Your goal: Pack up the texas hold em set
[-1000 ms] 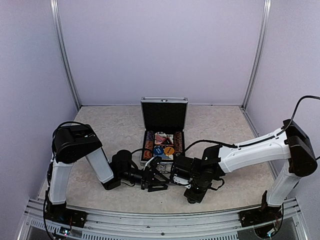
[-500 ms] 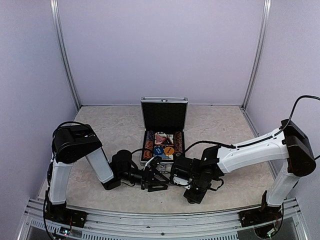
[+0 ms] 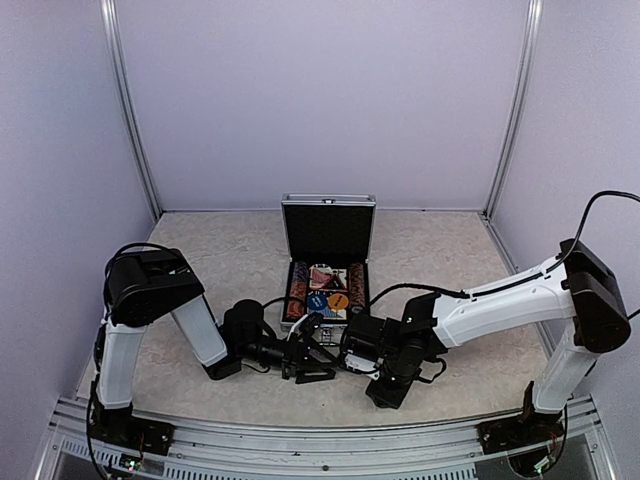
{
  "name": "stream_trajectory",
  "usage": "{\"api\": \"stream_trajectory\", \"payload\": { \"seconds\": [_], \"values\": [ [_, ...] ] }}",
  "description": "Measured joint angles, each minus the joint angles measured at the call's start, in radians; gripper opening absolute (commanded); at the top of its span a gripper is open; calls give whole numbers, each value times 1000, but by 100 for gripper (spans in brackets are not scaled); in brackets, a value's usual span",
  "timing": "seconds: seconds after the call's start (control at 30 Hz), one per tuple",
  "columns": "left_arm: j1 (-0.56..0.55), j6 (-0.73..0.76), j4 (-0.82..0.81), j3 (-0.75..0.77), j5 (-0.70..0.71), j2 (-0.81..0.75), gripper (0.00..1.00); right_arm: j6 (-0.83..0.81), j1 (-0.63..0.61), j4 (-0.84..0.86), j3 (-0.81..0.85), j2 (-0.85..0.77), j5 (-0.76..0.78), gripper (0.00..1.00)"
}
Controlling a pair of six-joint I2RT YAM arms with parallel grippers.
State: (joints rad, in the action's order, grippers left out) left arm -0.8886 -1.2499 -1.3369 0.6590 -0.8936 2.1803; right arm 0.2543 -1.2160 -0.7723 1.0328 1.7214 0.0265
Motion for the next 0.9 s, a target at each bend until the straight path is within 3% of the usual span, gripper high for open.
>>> {"api": "stream_trajectory", "payload": {
  "seconds": [0.23, 0.9],
  "values": [
    [0, 2, 3, 0, 0, -1, 69, 1, 0, 0, 0, 0, 1, 15],
    [0, 3, 4, 0, 1, -1, 68, 2, -1, -29, 10, 0, 18, 18]
  ]
}}
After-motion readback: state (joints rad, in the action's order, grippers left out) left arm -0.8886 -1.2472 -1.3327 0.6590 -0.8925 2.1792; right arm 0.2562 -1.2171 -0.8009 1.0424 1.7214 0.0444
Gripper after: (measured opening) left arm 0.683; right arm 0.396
